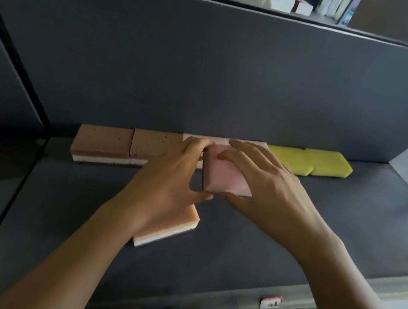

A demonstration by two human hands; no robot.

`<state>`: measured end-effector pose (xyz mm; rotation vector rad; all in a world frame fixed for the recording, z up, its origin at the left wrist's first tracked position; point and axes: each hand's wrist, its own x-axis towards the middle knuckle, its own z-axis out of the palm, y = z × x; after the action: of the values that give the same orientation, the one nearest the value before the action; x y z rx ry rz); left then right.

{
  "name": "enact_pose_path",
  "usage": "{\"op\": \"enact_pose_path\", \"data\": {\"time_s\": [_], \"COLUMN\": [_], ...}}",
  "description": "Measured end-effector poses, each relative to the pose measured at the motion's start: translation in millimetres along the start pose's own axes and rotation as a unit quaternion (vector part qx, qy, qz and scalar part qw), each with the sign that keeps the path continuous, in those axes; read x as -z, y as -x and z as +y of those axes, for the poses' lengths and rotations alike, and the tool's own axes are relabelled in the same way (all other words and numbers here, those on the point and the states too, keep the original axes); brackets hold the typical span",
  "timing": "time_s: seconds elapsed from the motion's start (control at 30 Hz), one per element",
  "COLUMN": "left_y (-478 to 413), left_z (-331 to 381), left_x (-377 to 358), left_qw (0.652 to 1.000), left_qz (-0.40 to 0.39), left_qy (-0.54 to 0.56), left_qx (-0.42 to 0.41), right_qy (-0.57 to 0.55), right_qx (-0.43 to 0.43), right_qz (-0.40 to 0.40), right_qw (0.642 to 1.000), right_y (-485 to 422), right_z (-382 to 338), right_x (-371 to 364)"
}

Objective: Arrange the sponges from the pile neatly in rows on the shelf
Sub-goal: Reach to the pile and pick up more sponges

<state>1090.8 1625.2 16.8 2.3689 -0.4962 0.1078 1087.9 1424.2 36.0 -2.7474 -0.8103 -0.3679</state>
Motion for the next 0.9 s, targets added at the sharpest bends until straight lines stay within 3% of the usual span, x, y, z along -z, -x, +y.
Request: {"op": "enact_pose_path", "data": {"time_s": [0.2,0.57,0.9], "left_y": [-23,-58,-66], "left_z": [4,-10,-18], "left_x": [-14,-28,-37], "left_qw": [0.998,0.969,0.971], "left_qz": [0.019,-0.030,-0.020], "left_qy": [-0.060,-0.245,-0.239], "left_qx": [-0.013,0.007,-0.016], "right_qy": [0.034,0.039,0.019], "right_qx": [0.007,-0.013,-0.023], "right_qz": [-0.012,-0.012,-0.026], "right_qw": [0.999,0.999,0.999], "right_y": [-7,-26,-43], "right_z": [29,87,105], "right_x": [1,-2,-16]}}
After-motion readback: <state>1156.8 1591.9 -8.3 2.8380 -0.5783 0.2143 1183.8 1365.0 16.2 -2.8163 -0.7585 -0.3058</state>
